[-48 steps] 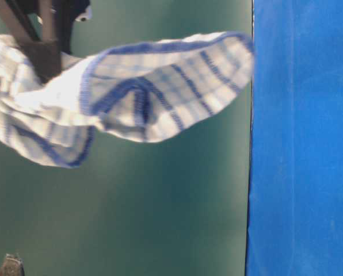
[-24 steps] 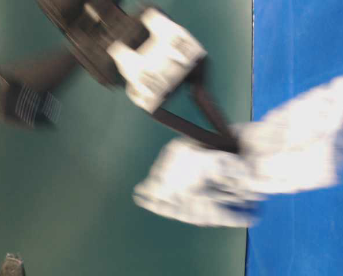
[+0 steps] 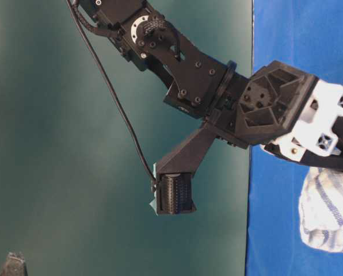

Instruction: Hand over the towel.

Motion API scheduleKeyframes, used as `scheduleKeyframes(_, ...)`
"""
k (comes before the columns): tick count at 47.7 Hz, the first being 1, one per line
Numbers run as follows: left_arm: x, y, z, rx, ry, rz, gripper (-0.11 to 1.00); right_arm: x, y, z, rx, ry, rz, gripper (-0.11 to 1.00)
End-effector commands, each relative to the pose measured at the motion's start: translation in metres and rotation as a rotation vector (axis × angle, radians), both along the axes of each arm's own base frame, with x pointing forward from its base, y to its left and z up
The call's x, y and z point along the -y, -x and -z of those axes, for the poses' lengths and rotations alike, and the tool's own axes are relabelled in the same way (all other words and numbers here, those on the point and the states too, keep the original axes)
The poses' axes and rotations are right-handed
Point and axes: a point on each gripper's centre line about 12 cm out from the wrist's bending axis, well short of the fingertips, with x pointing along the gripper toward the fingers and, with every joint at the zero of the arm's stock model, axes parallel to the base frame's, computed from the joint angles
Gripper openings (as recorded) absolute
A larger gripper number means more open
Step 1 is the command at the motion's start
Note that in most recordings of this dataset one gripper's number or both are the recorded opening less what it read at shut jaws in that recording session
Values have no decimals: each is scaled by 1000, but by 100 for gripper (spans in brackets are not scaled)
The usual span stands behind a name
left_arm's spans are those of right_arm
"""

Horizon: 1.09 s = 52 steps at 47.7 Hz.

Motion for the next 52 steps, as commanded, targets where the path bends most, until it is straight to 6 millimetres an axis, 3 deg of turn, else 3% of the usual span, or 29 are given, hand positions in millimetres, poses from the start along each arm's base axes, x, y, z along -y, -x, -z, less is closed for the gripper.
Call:
scheduleKeyframes(1, -1, -1, -4, 12, 2, -3, 94, 5, -4, -8, 20, 0, 12, 10)
scheduleKeyframes(19, -1, -3, -3, 7, 4, -3, 94, 8, -1, -32, 71, -4, 29, 12)
scheduleKeyframes(27, 0, -3, -2, 6, 2, -2, 94, 8, 4, -47, 117, 5, 21, 59)
scheduleKeyframes(31, -1, -3, -2, 3, 3, -3, 94, 8, 9, -57, 136, 8, 19, 72)
scheduleKeyframes(44, -1, -3, -2, 3, 5, -3, 94, 9, 39, -117, 284, 17, 20, 73)
scheduleKeyframes(52, -1, -3, -2, 1, 3, -3, 94, 8, 69, -163, 452, 26, 15, 73)
